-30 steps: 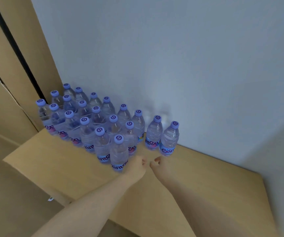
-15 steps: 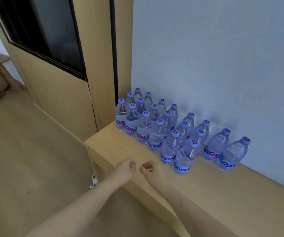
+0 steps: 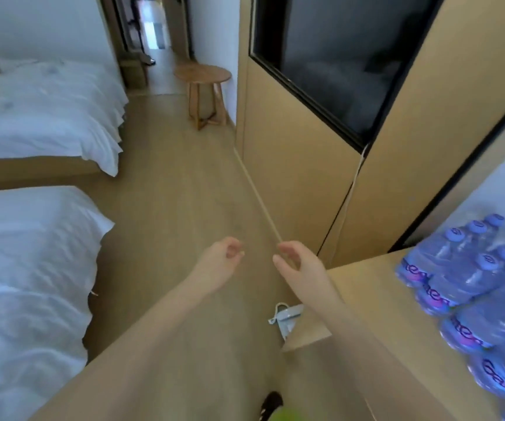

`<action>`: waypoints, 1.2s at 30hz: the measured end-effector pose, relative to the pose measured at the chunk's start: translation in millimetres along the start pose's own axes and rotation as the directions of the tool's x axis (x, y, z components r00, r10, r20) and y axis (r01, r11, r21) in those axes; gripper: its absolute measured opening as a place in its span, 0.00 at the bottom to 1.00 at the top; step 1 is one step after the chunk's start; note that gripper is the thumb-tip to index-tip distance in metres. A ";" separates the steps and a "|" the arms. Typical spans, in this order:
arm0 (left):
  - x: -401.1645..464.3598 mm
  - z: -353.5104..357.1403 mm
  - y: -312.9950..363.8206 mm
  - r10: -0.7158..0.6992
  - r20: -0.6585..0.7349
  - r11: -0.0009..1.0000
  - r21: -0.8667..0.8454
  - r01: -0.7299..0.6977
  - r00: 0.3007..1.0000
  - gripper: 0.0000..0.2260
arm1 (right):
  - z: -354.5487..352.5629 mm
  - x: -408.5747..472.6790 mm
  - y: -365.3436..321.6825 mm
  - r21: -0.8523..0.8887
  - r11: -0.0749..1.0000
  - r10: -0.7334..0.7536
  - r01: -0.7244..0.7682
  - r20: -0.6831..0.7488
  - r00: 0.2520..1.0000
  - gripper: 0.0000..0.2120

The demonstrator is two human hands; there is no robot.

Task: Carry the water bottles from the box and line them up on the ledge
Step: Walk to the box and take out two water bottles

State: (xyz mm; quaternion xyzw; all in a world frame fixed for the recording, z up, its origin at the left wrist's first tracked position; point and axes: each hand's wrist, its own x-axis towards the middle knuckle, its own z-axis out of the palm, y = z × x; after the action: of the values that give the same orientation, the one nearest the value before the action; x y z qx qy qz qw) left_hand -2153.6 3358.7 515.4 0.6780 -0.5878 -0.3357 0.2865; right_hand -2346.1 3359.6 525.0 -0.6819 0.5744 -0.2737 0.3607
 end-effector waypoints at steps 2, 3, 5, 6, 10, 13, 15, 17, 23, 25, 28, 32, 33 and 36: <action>20.2 -23.2 -14.0 -0.044 -0.042 0.999 -0.031 0.042 0.998 0.11 | 11.4 32.1 -13.7 0.031 0.999 -0.043 0.043 0.022 0.999 0.14; 32.9 -33.3 -19.7 -0.058 -0.065 0.998 -0.036 0.055 0.996 0.11 | 17.1 49.3 -18.6 0.039 0.997 -0.062 0.060 0.045 0.997 0.13; 63.1 -51.6 -28.8 -0.080 -0.109 0.997 -0.026 0.078 0.991 0.11 | 27.9 88.2 -23.7 0.041 0.994 -0.101 0.097 0.095 0.990 0.14; 79.8 -59.3 -33.5 -0.086 -0.126 0.996 -0.004 0.086 0.988 0.11 | 33.2 109.3 -25.2 0.027 0.993 -0.117 0.115 0.117 0.986 0.15; 156.6 -87.4 -45.9 -0.084 -0.183 0.983 0.148 0.112 0.980 0.12 | 46.9 206.0 -32.0 -0.046 0.980 -0.185 0.196 0.171 0.968 0.19; 217.7 -113.3 -44.6 -0.086 -0.232 0.933 0.322 0.160 0.969 0.14 | 51.4 286.8 -48.1 -0.101 0.966 -0.214 0.236 0.191 0.958 0.19; 256.8 -131.1 -45.0 -0.082 -0.293 0.906 0.377 0.194 0.953 0.15 | 55.7 342.1 -62.6 -0.139 0.949 -0.249 0.284 0.224 0.942 0.18; 292.1 -149.1 -50.1 -0.091 -0.348 0.894 0.384 0.230 0.933 0.14 | 64.2 393.1 -78.4 -0.151 0.935 -0.278 0.320 0.244 0.929 0.18; 395.7 -206.9 -100.9 -0.132 -0.416 0.861 0.402 0.312 0.900 0.14 | 117.4 523.7 -111.4 -0.194 0.898 -0.322 0.395 0.321 0.891 0.17; 438.5 -228.5 -124.0 -0.119 -0.413 0.827 0.463 0.320 0.903 0.14 | 141.1 570.8 -119.8 -0.239 0.881 -0.314 0.408 0.348 0.883 0.18; 509.0 -267.5 -156.1 -0.092 -0.398 0.795 0.523 0.308 0.913 0.15 | 178.0 645.3 -135.1 -0.280 0.876 -0.287 0.392 0.350 0.892 0.19; 603.4 -330.7 -179.4 -0.062 -0.331 0.760 0.596 0.259 0.942 0.15 | 211.9 742.7 -169.9 -0.340 0.873 -0.239 0.348 0.323 0.916 0.18; 627.1 -348.6 -180.9 -0.045 -0.322 0.747 0.618 0.246 0.946 0.15 | 217.9 767.3 -181.0 -0.365 0.865 -0.235 0.344 0.312 0.921 0.18; 692.1 -394.7 -181.1 -0.001 -0.317 0.735 0.643 0.216 0.948 0.15 | 229.4 833.5 -210.9 -0.413 0.845 -0.238 0.340 0.277 0.931 0.18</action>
State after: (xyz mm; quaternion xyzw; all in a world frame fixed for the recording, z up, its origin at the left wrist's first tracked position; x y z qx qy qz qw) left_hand -1673.7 2697.7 532.5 0.8111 -0.5781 -0.0130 0.0881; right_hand -1883.2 2599.7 525.5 -0.8516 0.4698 -0.1080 0.2060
